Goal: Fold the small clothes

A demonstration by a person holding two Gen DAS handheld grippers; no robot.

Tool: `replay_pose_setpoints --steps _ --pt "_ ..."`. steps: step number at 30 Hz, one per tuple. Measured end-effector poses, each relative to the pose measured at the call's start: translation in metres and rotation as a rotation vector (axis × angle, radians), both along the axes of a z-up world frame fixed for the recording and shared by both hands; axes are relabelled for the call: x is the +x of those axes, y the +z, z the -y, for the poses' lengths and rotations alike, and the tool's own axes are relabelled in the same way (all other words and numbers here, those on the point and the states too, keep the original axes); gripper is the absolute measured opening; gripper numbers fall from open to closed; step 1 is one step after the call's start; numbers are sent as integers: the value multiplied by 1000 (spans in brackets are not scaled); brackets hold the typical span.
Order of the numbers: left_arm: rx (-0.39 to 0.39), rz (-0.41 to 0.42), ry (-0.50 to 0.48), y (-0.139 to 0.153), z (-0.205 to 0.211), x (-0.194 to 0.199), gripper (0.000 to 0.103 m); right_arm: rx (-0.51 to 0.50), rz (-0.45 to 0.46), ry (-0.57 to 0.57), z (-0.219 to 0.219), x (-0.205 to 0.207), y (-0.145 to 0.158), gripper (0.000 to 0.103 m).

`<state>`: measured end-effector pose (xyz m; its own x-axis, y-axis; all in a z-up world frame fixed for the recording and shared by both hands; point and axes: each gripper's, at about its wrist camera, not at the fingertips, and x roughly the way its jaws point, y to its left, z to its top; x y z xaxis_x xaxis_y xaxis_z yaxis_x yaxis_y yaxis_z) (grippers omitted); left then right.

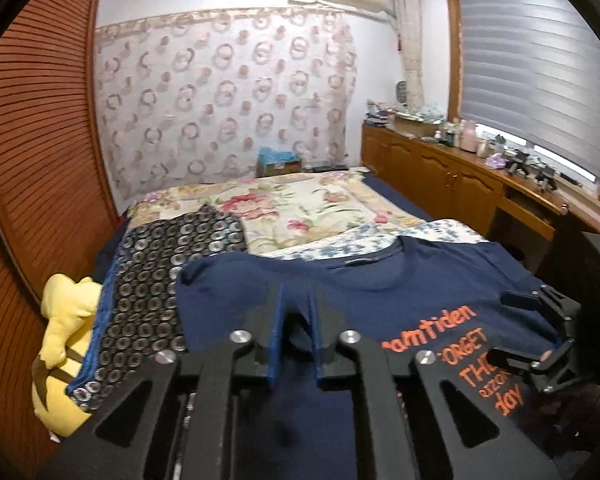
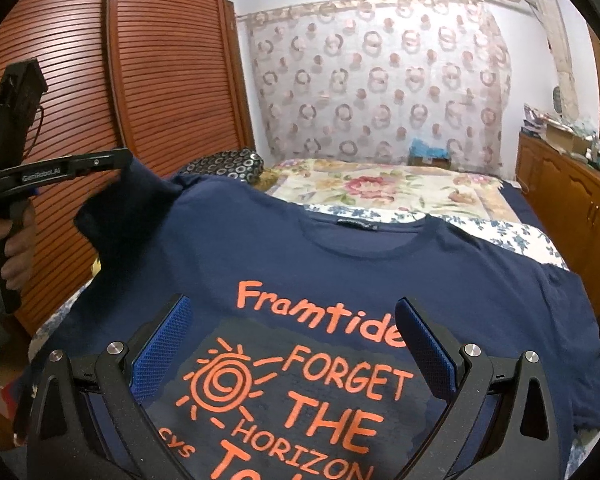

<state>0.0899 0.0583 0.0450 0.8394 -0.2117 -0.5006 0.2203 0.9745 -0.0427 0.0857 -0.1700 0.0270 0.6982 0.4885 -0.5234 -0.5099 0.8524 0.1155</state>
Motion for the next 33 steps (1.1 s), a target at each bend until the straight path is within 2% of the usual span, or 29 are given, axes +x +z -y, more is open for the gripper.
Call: replay_pose_setpoints --steps 4,8,10,20,25,33 --pt "-16 15 -24 7 7 -9 36 -3 -5 -6 1 2 1 103" --pt "-45 21 -45 9 -1 -22 43 -10 -10 9 -2 5 1 103" --pt "-44 30 -36 9 -4 -26 52 -13 -13 37 -7 7 2 100" --pt "-24 44 104 -10 -44 -61 54 -41 -56 253 -66 25 6 79" --pt "-18 32 160 -24 -63 -67 54 -50 -84 366 -107 33 1 59" --pt "-33 -7 217 -49 -84 -72 55 -61 -142 512 -171 44 -14 49"
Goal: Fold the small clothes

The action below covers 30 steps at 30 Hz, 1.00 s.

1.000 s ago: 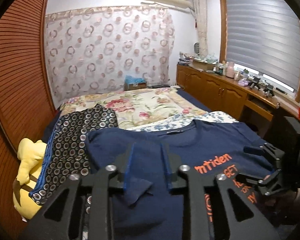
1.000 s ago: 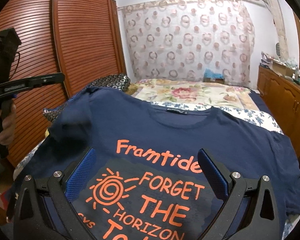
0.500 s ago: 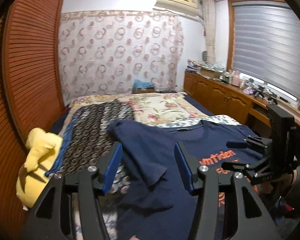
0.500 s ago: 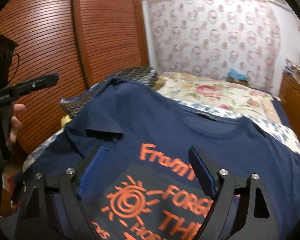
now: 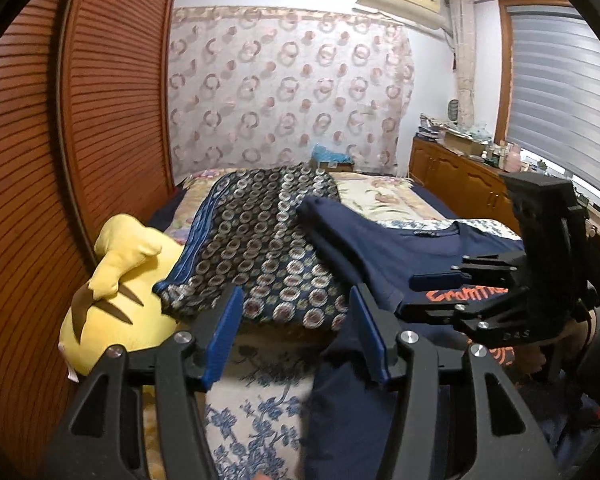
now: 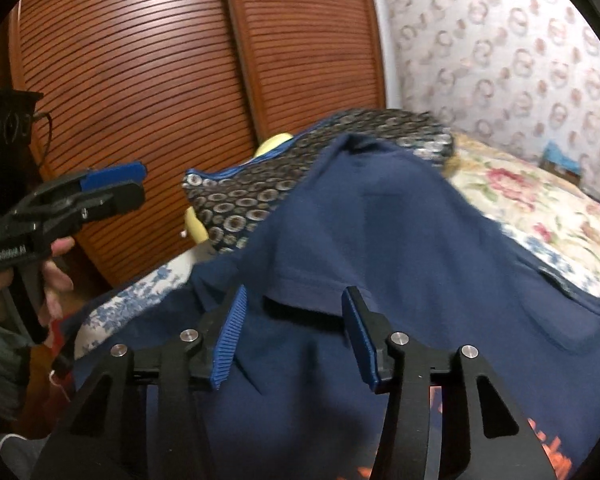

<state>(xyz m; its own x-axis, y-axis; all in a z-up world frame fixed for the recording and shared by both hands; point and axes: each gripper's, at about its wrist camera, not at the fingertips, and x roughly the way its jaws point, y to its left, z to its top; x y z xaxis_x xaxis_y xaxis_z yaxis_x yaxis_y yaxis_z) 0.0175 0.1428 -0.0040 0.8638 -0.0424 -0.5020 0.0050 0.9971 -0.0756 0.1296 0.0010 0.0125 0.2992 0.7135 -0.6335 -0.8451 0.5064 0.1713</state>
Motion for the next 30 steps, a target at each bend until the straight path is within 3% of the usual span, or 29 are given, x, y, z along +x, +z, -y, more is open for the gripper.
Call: replay_pose_setpoints --steps 3,6,9,11,21,26,27,28,30 --pt "-3 -8 9 -7 -3 -4 55 -27 -10 27 -17 3 -5 35" --pt "-18 -14 10 -11 -6 -6 55 -84 8 16 -28 9 -11 30" --pt "-23 -22 6 -13 -3 -7 55 -112 10 7 -31 15 -15 5" --pt "-27 -22 0 -14 -1 -8 55 -113 19 12 -26 18 -11 2" --pt "-52 -18 -19 -15 8 -14 55 -93 112 -126 20 48 28 1" --pt "-53 -18 -28 -14 12 -16 55 -131 83 -259 45 80 32 1" --pt "-52 -18 -28 -14 13 -15 55 -140 74 -277 48 85 30 7" --pt "-53 -18 -29 -14 12 -15 55 -142 66 -287 50 89 28 23" --pt "-53 -17 -33 -13 14 -14 55 -144 63 -304 55 93 27 42"
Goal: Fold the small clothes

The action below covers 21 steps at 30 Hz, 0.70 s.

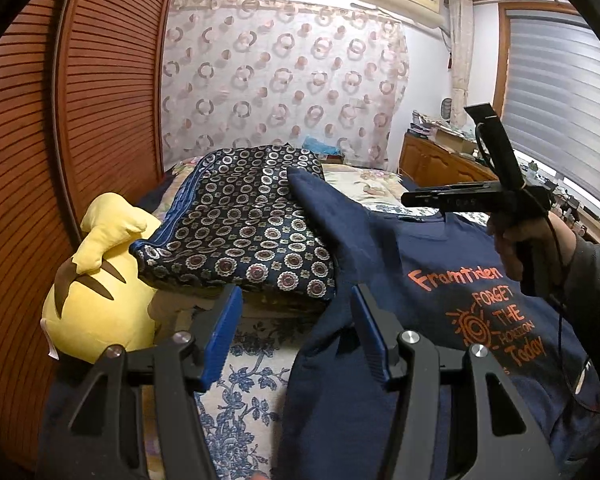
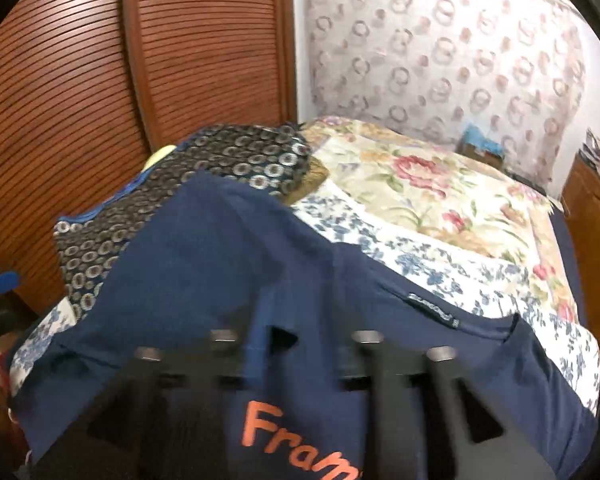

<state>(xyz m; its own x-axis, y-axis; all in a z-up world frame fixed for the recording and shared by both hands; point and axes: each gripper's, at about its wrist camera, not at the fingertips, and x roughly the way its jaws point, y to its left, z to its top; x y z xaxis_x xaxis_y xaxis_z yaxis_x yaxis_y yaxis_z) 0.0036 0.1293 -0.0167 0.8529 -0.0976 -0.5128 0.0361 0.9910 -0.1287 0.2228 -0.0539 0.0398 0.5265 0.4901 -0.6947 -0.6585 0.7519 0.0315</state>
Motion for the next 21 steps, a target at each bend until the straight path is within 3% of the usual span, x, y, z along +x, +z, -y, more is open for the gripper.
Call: replay_pose_setpoints --steps 12,21 --pt "19 -3 -45 2 28 8 56 32 25 11 27 -26 5 44" --pt "31 -22 -89 -5 61 22 56 49 44 -38 92 -69 6 45"
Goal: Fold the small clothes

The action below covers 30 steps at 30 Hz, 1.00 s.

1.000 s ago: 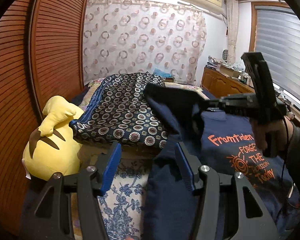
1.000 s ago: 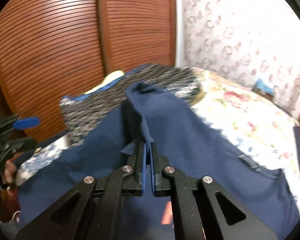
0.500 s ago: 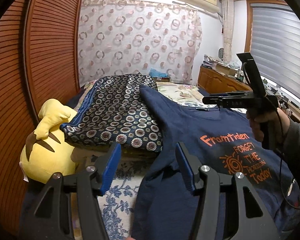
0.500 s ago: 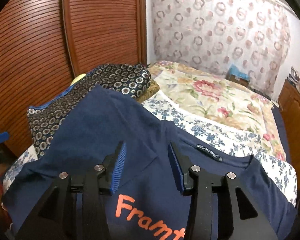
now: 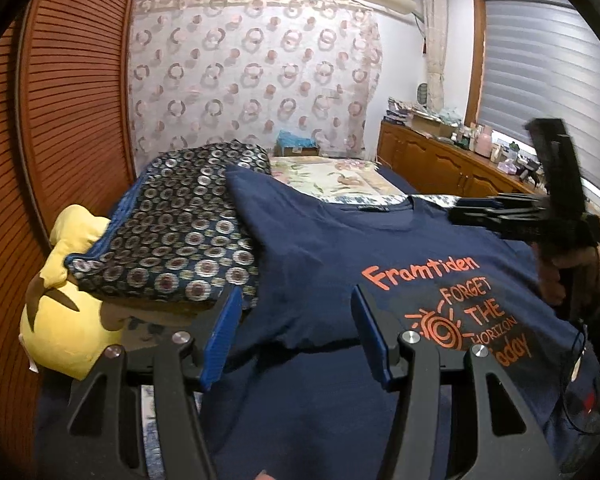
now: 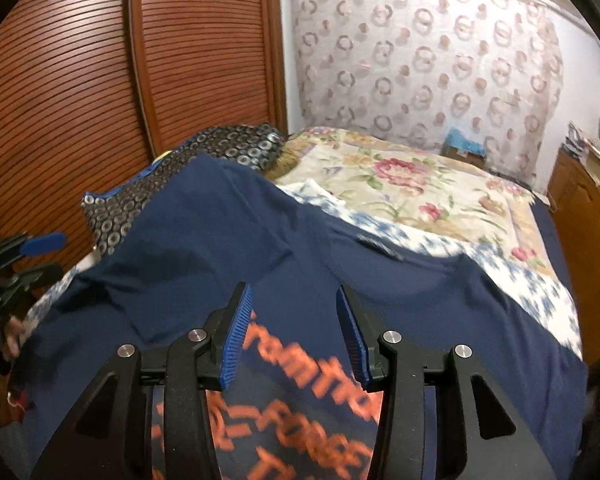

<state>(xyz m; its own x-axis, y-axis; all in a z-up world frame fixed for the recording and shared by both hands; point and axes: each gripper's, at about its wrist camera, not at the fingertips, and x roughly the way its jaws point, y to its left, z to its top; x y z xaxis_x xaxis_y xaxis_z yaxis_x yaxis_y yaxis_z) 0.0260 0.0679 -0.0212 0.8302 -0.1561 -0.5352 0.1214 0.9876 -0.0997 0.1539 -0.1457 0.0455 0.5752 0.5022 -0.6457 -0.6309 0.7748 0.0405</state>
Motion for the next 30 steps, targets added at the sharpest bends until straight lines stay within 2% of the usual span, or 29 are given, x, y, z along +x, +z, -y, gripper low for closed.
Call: replay_pose_setpoints --steps 4,11,18,23,30 --pt "2 -27 -13 -7 13 10 56 -39 24 -66 45 -17 -4 56" --pt "37 -101 -44 -24 32 30 56 -81 0 -223 133 -28 -21 56" --pt "60 -193 -36 -39 33 50 56 -105 -50 -396 223 -32 -42 56" --pt "68 -247 -33 -49 36 61 56 -100 -95 -475 265 -32 -55 56" --pt "86 -304 -44 -56 43 72 57 -79 -140 -514 288 -29 -63 56"
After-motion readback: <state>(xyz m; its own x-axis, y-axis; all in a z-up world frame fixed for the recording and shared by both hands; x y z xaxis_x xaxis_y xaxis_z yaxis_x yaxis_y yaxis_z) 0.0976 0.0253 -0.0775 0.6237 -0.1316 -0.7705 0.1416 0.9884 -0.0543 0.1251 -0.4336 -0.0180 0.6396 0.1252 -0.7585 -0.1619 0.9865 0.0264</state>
